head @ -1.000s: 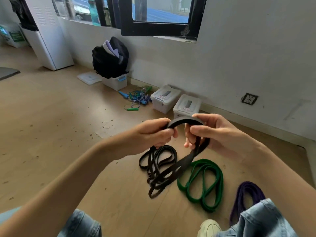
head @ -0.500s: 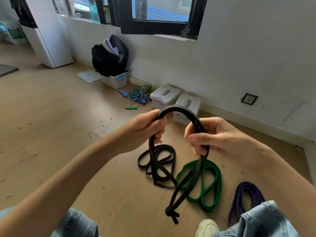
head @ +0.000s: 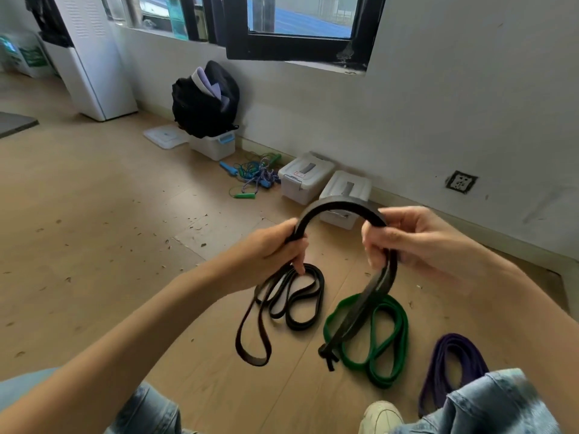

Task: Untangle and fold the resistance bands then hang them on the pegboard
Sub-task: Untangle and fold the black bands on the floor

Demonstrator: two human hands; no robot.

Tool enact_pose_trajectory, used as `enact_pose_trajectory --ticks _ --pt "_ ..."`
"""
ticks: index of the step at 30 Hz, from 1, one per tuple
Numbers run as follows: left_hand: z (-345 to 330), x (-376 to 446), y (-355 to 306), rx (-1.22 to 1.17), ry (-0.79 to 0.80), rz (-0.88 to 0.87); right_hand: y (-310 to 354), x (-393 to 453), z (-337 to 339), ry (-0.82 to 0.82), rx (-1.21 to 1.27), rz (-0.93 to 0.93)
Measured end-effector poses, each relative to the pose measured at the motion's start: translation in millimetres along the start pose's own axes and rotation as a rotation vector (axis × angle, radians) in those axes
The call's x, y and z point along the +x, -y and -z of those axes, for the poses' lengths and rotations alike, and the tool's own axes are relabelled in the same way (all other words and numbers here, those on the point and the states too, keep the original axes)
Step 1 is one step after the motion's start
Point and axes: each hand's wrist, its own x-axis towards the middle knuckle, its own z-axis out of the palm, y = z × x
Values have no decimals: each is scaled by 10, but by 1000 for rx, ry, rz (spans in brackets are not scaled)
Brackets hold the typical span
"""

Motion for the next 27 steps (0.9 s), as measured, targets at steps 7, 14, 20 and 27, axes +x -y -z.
enact_pose_trajectory --ticks 7,14,20,27 --pt "-129 7 -203 -81 179 -65 -103 78 -169 72 -87 -13" --pt "-171 -120 106 134 225 132 -40 39 -1 -37 152 9" --pt "-146 -76 -45 -85 203 96 -138 -16 -36 170 -124 -176" --pt "-53 -75 32 29 225 205 -168 75 56 -16 -379 -126"
